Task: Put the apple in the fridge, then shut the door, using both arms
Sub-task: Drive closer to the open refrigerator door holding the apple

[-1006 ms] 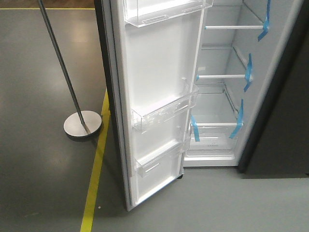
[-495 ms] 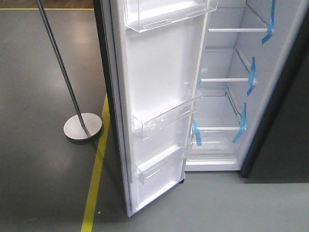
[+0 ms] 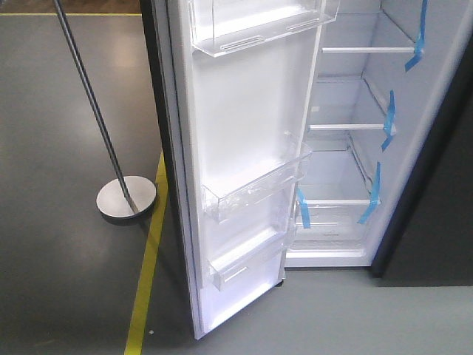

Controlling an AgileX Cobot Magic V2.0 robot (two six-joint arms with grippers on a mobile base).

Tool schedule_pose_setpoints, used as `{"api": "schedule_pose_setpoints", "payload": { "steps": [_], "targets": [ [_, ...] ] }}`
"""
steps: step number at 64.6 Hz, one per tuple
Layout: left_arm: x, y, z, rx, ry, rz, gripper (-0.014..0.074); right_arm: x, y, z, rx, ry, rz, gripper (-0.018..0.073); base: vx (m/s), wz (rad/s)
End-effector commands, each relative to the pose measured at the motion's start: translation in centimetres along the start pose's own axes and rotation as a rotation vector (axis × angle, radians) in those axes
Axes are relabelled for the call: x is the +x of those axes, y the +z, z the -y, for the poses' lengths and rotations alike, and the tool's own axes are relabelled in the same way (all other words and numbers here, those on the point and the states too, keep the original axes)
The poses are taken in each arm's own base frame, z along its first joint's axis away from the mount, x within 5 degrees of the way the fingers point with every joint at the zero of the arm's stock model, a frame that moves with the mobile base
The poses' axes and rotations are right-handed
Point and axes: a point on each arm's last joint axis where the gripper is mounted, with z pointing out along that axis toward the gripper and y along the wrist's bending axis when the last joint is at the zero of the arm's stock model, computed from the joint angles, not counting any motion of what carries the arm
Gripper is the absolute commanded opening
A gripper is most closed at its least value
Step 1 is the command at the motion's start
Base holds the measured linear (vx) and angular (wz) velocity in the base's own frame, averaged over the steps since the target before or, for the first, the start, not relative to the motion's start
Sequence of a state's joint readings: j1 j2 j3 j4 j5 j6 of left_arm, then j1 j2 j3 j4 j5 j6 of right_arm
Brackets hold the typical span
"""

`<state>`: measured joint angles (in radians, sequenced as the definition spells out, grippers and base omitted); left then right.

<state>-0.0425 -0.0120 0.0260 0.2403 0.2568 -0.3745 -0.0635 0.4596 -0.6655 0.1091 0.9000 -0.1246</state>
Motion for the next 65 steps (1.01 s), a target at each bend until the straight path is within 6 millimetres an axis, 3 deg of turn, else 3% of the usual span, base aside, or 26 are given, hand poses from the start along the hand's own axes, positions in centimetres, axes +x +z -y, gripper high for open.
{"api": "schedule_pose_setpoints", "payload": {
  "steps": [1,65],
  "targets": [
    [0.08,0.07,0.15,0.027,-0.002,0.052,-0.0005,-1.31,-0.49,0.10,0.012,-0.003,0.092,0.0188,0.05,0.00],
    [0.08,0.07,0.15,0.027,-0.002,0.052,-0.0005,-1.31,-0.49,0.10,0.012,-0.003,0.092,0.0188,0.05,0.00]
  ]
}}
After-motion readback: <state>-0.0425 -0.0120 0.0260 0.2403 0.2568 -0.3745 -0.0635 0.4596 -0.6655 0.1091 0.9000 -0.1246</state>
